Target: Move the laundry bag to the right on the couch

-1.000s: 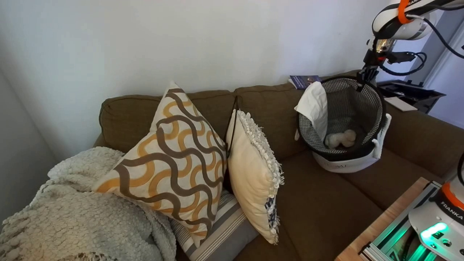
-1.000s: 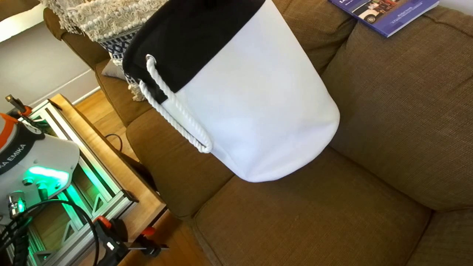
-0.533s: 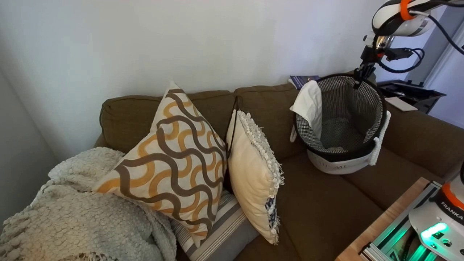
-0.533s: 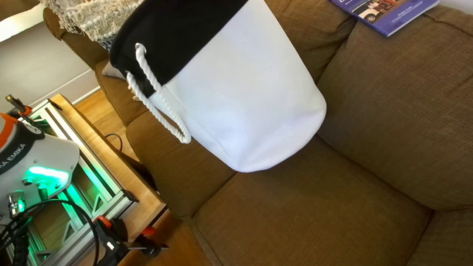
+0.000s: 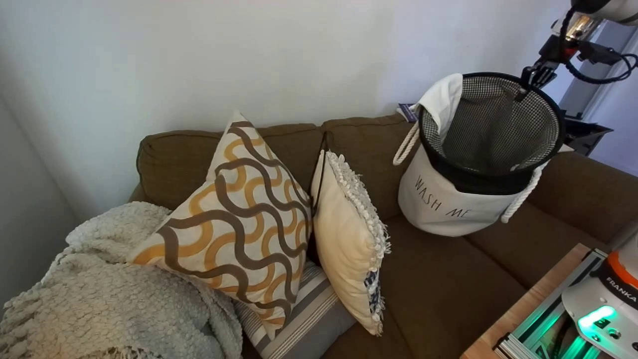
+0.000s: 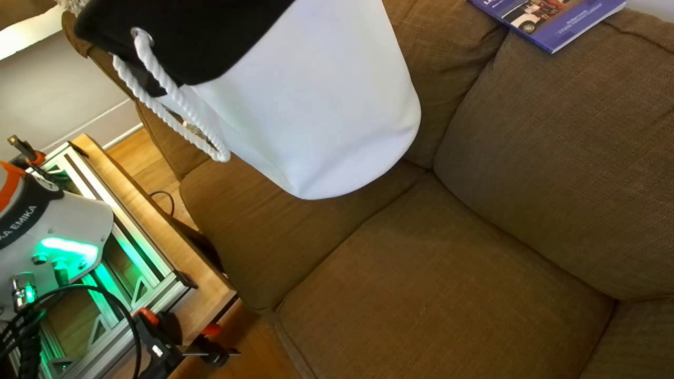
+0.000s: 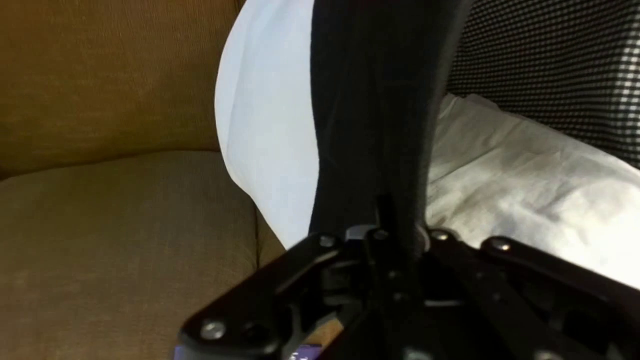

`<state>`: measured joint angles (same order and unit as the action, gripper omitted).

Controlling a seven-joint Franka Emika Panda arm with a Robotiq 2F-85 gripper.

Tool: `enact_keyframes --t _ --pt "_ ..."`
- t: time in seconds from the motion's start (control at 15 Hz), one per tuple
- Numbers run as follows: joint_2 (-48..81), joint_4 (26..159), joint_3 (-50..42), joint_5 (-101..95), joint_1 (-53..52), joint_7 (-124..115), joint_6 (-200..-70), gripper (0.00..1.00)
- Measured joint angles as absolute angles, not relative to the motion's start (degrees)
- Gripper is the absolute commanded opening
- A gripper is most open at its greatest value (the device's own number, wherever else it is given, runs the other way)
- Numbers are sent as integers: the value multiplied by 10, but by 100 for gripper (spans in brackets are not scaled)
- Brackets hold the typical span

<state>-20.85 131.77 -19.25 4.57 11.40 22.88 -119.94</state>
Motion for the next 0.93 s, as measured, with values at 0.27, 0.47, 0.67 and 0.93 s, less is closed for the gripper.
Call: enact_keyframes --t 0.27,0.47,0.67,0.93 --pt "-153 1328 -272 84 135 277 -1204 6" --pt "-129 1328 -271 84 136 278 -1212 1" --pt "-104 1327 -260 84 136 281 -1211 1" --pt "-100 1304 -246 85 137 294 -1181 1"
